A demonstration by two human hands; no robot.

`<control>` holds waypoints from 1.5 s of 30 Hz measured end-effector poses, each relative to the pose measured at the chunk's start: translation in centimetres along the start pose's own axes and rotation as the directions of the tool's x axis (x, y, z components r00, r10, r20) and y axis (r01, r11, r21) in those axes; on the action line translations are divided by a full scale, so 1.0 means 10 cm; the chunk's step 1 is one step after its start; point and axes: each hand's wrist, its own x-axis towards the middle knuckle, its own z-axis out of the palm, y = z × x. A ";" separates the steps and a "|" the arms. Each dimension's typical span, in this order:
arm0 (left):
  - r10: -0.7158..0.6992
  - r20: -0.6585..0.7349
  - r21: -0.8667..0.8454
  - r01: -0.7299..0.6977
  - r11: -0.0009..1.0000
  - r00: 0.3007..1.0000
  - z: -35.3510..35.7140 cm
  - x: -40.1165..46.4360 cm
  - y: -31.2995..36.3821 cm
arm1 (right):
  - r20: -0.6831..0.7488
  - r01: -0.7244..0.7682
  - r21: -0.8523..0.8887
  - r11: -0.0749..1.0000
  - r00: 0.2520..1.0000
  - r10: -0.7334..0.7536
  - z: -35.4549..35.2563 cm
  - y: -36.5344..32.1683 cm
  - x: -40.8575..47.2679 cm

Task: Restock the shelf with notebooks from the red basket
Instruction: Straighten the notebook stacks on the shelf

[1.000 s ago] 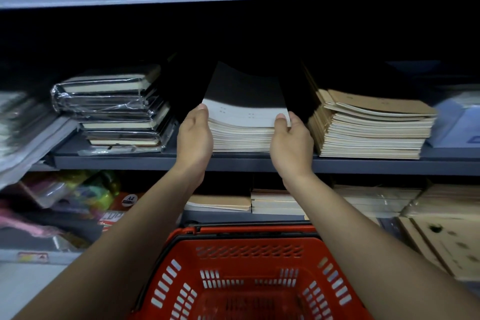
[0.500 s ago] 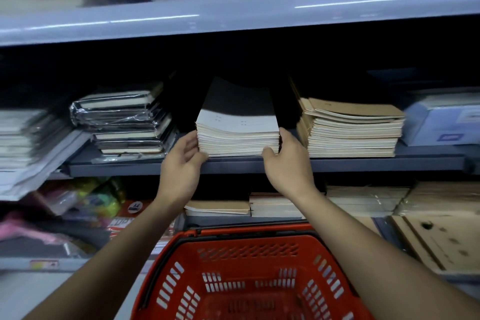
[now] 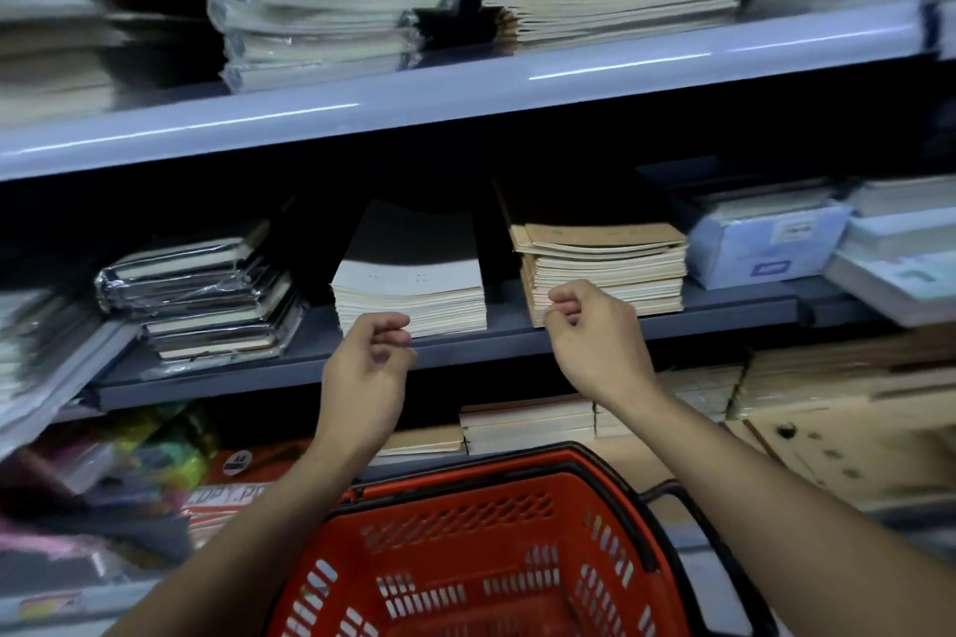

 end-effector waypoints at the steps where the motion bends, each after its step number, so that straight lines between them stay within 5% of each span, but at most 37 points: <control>1: 0.014 0.015 0.004 -0.014 1.000 1.000 0.08 0.00 0.06 | -0.015 -0.008 0.000 1.000 1.000 0.008 -0.07 0.03 0.00; 15: 0.112 0.089 0.057 -0.117 0.991 0.990 1.01 0.08 0.53 | -0.209 -0.101 0.023 0.995 0.973 0.104 -0.73 0.52 0.20; 22: 0.006 0.014 0.010 -0.006 1.000 1.000 1.29 0.30 0.61 | -0.423 -0.135 0.177 0.975 0.884 0.199 -0.80 0.65 0.36; 29: -0.034 -0.162 0.085 0.049 0.995 0.986 1.45 0.59 0.70 | -0.262 -0.158 0.452 0.878 0.917 0.300 -0.75 0.68 0.63; 33: 0.063 -0.259 0.152 -0.024 0.988 0.964 1.56 0.64 0.75 | -0.214 -0.163 0.511 0.844 0.927 0.308 -0.63 0.70 0.79; 39: -0.047 -0.114 -0.003 0.047 0.999 0.992 1.76 0.65 0.76 | -0.246 -0.175 0.535 0.827 0.904 0.350 -0.50 0.72 0.96; 45: -0.046 -0.167 -0.062 0.037 0.997 0.985 1.81 0.76 0.72 | -0.270 -0.165 0.485 0.859 0.906 0.327 -0.46 0.72 1.07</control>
